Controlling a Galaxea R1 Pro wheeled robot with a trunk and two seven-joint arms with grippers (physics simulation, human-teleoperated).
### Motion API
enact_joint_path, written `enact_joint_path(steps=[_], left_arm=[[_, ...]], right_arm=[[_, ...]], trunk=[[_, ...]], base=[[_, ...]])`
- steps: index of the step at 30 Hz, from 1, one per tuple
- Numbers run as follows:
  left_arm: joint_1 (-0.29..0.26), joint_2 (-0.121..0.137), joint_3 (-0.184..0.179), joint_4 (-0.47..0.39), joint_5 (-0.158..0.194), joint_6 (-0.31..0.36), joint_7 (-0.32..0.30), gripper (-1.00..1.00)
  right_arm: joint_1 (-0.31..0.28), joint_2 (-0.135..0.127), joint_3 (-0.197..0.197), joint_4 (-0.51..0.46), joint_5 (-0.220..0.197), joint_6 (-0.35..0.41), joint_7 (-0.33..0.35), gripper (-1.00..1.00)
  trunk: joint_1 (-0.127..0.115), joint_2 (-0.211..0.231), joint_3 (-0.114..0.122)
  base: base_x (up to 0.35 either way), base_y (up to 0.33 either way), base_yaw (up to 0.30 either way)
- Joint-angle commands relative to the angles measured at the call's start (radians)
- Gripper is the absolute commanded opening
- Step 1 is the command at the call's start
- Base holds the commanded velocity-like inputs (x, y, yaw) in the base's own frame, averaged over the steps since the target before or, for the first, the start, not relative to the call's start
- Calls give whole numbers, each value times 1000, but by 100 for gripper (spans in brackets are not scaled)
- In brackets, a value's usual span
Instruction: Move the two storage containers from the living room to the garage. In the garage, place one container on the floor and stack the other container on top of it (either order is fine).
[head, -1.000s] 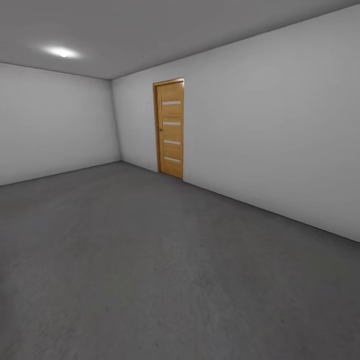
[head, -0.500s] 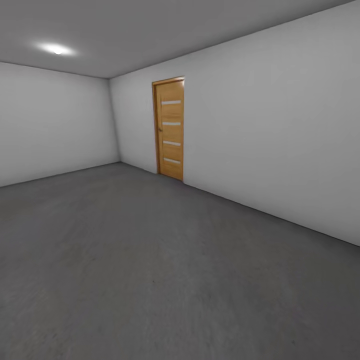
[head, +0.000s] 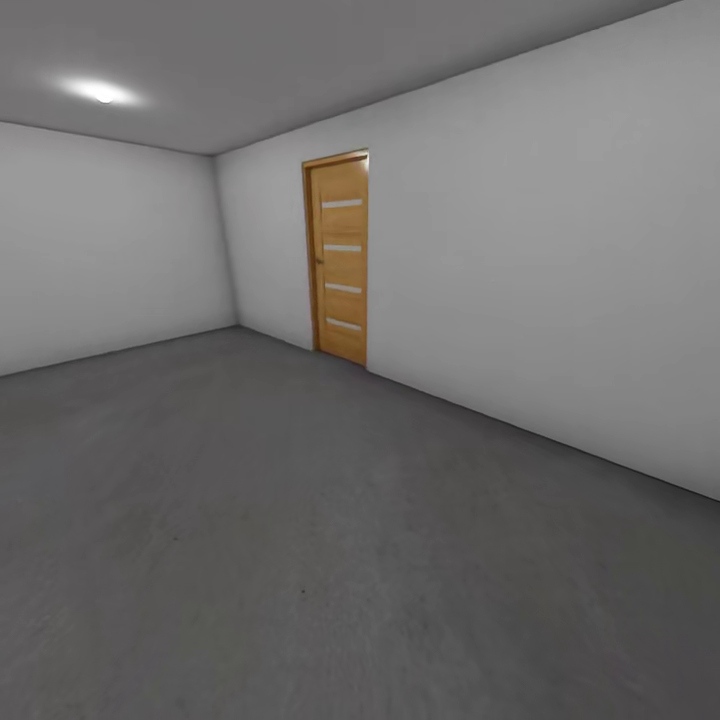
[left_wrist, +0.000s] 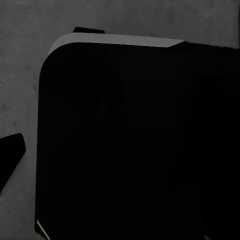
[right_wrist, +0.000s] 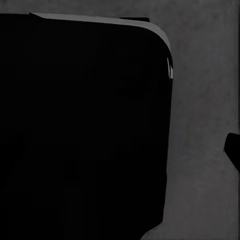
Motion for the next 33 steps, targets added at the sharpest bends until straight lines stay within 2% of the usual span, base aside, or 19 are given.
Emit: enact_joint_path(steps=[1, 33], left_arm=[[0, -1, 3, 0, 8, -2, 0, 100], [0, -1, 5, 0, 8, -3, 0, 100]], right_arm=[[0, 0, 0, 0, 1, -3, 0, 100], [1, 1, 0, 0, 1, -3, 0, 100]], trunk=[[1, 0, -1], [1, 0, -1]], base=[[321, 0, 0], [321, 0, 0]])
